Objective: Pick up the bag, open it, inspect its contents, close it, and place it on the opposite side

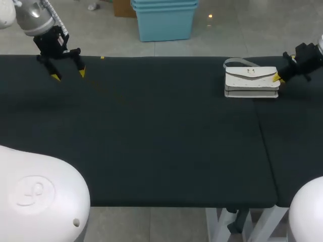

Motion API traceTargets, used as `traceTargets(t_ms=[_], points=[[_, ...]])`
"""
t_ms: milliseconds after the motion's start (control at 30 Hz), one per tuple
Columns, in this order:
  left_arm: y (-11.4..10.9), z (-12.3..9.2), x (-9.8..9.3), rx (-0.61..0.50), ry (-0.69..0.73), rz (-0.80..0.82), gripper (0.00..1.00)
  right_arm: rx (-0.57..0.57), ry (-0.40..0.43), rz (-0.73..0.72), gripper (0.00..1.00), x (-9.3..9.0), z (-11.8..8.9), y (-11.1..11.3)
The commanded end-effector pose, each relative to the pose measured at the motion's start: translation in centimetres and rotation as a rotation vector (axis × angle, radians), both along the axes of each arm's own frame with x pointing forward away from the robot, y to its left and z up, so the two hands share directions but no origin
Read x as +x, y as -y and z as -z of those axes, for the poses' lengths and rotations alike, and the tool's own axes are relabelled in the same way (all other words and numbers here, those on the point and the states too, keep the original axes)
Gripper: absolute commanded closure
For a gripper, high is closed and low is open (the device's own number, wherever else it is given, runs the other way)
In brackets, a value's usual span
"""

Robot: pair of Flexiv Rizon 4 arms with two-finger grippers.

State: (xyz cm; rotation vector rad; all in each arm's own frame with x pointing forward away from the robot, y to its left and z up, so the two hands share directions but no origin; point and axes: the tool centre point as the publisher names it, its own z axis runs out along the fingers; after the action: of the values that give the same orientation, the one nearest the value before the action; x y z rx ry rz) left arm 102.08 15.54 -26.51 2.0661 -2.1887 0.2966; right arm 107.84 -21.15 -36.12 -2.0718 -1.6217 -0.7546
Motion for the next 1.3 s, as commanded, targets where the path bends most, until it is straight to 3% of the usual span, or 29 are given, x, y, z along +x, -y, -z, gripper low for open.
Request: traceTargets(t_ms=[33, 467, 867, 933, 967, 1133, 1300], points=[[-0.8, -0.8, 0.3, 0.01, 0.01, -0.007, 0.0, 0.002, -0.02, -0.017, 1.0, 1.9, 0.3, 2.2], [-1.9, -1.6, 0.9, 0.04, 0.019, -0.012, 0.0, -0.035, -0.014, -0.073, 1.0, 5.3, 0.9, 4.1], [-2.4, -1.6, 1.1, 0.047, 0.017, -0.027, 0.0, -0.051, -0.011, -0.045, 0.99, 6.7, 0.5, 6.4], [-2.5, -1.6, 1.1, 0.047, 0.017, -0.027, 0.0, -0.057, -0.012, -0.05, 0.56, 6.7, 0.5, 6.4], [-2.5, -1.6, 1.1, 0.047, 0.018, -0.027, 0.0, -0.056, -0.012, -0.051, 0.0, 6.7, 0.4, 6.4], [-2.5, -1.7, 1.1, 0.054, 0.016, -0.027, 0.0, -0.087, 0.015, -0.04, 0.0, 5.7, -0.5, 6.3], [-2.6, -1.9, 1.0, 0.066, 0.019, -0.027, 0.0, -0.243, 0.077, -0.021, 0.0, 3.9, -2.6, 6.0]])
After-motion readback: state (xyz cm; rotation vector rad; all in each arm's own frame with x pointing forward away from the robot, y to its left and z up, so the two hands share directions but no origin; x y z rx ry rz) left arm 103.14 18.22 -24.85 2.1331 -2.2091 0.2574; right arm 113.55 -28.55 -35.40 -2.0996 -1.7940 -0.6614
